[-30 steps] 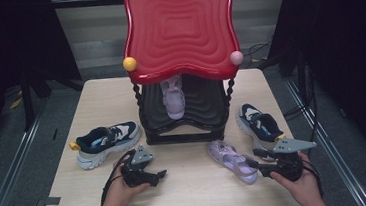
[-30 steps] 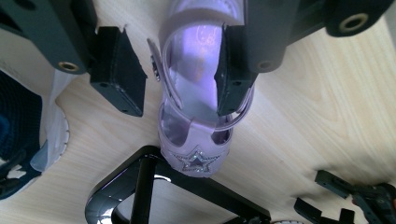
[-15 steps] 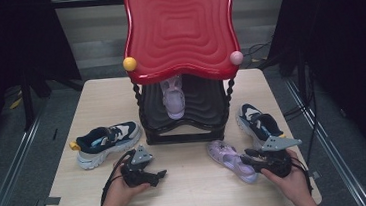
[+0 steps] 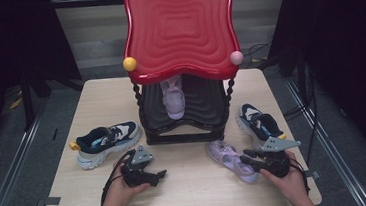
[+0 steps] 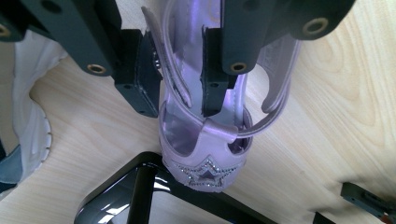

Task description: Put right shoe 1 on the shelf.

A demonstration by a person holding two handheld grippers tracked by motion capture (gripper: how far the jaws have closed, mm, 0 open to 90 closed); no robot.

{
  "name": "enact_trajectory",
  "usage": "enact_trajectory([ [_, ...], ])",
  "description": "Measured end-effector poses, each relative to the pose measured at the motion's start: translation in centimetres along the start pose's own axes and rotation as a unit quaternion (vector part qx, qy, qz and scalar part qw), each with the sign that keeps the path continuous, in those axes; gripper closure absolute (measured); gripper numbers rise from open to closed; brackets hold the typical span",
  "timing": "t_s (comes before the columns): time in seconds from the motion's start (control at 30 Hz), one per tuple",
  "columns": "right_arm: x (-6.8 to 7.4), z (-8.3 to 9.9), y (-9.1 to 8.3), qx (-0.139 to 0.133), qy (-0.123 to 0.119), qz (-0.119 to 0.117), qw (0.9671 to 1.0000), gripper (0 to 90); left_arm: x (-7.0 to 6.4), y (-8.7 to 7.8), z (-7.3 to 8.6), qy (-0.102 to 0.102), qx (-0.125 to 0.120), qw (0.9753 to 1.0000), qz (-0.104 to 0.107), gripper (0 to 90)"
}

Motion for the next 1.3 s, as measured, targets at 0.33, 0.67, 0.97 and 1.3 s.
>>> enact_trajectory([
  [0.33, -0.2, 0.2, 0.2, -0.001, -0.02, 0.015, 0.9997, 83.1, 0.0, 0.0, 0.0, 0.0, 0.0, 1.0, 0.0, 20.5],
  [0.67, 0.7, -0.6, -0.6, -0.018, -0.049, 0.015, 0.9985, 84.5, 0.0, 0.0, 0.0, 0.0, 0.0, 1.0, 0.0, 20.5],
  [0.97, 1.9, -2.7, -2.7, -0.058, -0.053, 0.007, 0.9969, 84.7, 0.0, 0.0, 0.0, 0.0, 0.0, 1.0, 0.0, 20.5],
  [1.3, 2.8, -4.8, -4.4, -0.083, -0.063, 0.007, 0.9945, 84.8, 0.0, 0.0, 0.0, 0.0, 0.0, 1.0, 0.0, 20.5],
])
Point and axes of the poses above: each handheld gripper's, and its own axes: y roughly forward along the jaws, z roughly out of its underside, x roughly to its left, the point moved 9 cm from there along y, roughly forward along the jaws, and after that the axes turned 3 degrees about z, right-handed, at the moved point
